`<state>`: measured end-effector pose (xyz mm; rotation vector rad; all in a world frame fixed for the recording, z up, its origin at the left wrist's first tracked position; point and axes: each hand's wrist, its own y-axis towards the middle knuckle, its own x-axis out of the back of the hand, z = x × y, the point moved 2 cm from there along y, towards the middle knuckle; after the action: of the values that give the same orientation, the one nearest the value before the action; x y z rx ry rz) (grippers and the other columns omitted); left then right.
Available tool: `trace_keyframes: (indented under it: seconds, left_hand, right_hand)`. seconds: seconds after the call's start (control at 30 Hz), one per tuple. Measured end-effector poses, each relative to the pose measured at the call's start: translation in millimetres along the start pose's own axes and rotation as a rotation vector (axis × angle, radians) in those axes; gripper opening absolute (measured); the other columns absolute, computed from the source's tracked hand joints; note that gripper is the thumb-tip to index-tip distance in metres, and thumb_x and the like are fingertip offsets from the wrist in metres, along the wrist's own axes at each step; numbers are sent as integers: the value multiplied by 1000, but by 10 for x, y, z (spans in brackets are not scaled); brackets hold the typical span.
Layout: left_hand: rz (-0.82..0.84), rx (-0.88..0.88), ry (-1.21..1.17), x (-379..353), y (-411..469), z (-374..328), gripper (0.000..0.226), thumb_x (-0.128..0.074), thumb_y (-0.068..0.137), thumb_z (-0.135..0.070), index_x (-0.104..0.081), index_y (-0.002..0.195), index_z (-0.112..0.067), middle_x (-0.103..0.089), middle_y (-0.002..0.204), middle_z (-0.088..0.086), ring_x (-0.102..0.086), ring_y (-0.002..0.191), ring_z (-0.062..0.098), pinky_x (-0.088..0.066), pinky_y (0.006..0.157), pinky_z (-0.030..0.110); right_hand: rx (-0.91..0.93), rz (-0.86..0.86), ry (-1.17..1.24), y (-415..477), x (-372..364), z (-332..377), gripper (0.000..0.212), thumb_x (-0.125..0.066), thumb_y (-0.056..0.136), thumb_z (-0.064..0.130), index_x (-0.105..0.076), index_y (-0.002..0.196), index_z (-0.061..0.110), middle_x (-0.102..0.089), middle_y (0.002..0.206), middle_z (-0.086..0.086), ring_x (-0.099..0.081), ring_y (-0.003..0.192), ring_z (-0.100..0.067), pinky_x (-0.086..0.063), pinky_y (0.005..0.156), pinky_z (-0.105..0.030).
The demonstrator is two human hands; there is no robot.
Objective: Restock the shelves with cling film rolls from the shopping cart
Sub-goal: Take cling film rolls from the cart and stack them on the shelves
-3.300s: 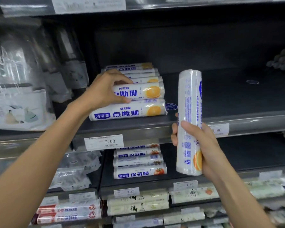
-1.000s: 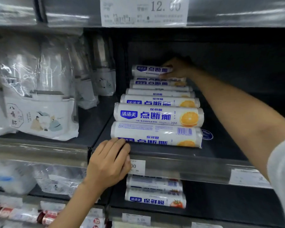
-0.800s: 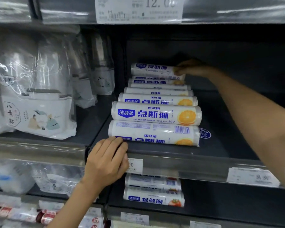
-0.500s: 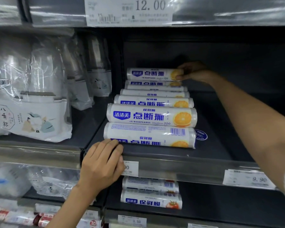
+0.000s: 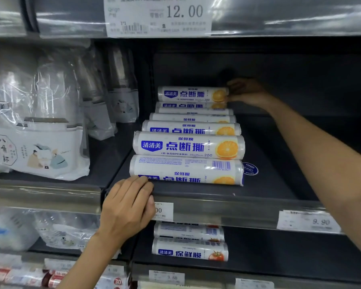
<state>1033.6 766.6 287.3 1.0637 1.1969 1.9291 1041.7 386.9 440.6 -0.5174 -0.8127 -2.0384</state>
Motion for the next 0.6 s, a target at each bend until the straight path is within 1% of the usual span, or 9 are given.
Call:
trace_keyframes:
  seconds: [0.07, 0.13, 0.17, 0.23, 0.37, 0.43, 0.5, 0.57, 0.6]
  left_hand:
    - [-9, 20, -39, 21, 9, -1, 13, -46, 88, -12, -55, 95, -5, -69, 83, 18, -55, 87, 24, -44, 78, 33]
    - [-13, 36, -91, 61, 34, 9, 12, -49, 87, -11, -54, 96, -5, -68, 84, 19, -55, 87, 24, -44, 80, 32]
    - [-17, 41, -120, 87, 51, 7, 12, -50, 86, -10, -54, 96, -4, -68, 85, 20, -55, 88, 25, -43, 80, 33]
    - [-56, 48, -153, 152, 101, -28, 12, -51, 86, -8, -54, 97, -3, -67, 85, 22, -55, 87, 26, -43, 79, 34]
    - [-113, -8, -312, 256, 225, -429, 10, -51, 87, -4, -55, 96, -1, -67, 84, 24, -56, 85, 29, -42, 76, 37]
    - [-95, -28, -474, 257, 252, -829, 11, -52, 86, -3, -55, 96, -2, -66, 86, 24, -56, 86, 30, -43, 78, 36]
    - [-21, -4, -678, 222, 214, -1338, 10, -51, 87, -4, -56, 96, -3, -65, 88, 22, -56, 88, 28, -41, 82, 31]
    - [151, 46, -903, 170, 81, -1909, 14, -48, 90, -7, -59, 95, -1, -64, 92, 19, -55, 91, 25, -40, 85, 29]
    - [265, 75, -1010, 146, -18, -2200, 18, -47, 91, -9, -61, 96, 0, -64, 94, 16, -55, 93, 23, -41, 86, 28]
  right_hand:
    - [32, -53, -56, -201, 81, 84, 45, -73, 79, 7, -56, 121, 5, -56, 107, -7, -53, 99, -16, -45, 79, -16]
    - [86, -113, -181, -554, 169, 213, 34, -69, 83, 11, -60, 115, 12, -59, 101, -4, -55, 95, -13, -45, 80, -17]
    - [106, -147, -231, -805, 210, 286, 29, -68, 84, 13, -62, 113, 13, -61, 100, -2, -57, 93, -12, -44, 79, -15]
    - [163, -210, -283, -1382, 256, 418, 23, -65, 86, 13, -64, 110, 11, -64, 100, 0, -59, 89, -9, -43, 76, -10]
    - [180, -355, -297, -2854, 241, 495, 22, -60, 89, 13, -63, 111, 8, -63, 104, 1, -59, 93, -7, -46, 84, -17]
    - [92, -426, -299, -3613, 166, 384, 23, -58, 90, 14, -62, 112, 6, -63, 105, 1, -59, 96, -6, -45, 86, -16]
    - [-57, -479, -260, -4341, 15, 207, 22, -57, 90, 17, -62, 111, 10, -63, 103, 2, -59, 96, -3, -44, 84, -13]
    - [-247, -503, -239, -5073, -198, -26, 22, -55, 91, 28, -61, 110, 19, -63, 102, 8, -59, 93, 0, -45, 76, -11]
    - [-348, -524, -228, -5438, -307, -151, 24, -53, 91, 35, -60, 110, 23, -64, 101, 10, -60, 92, -1, -47, 74, -15]
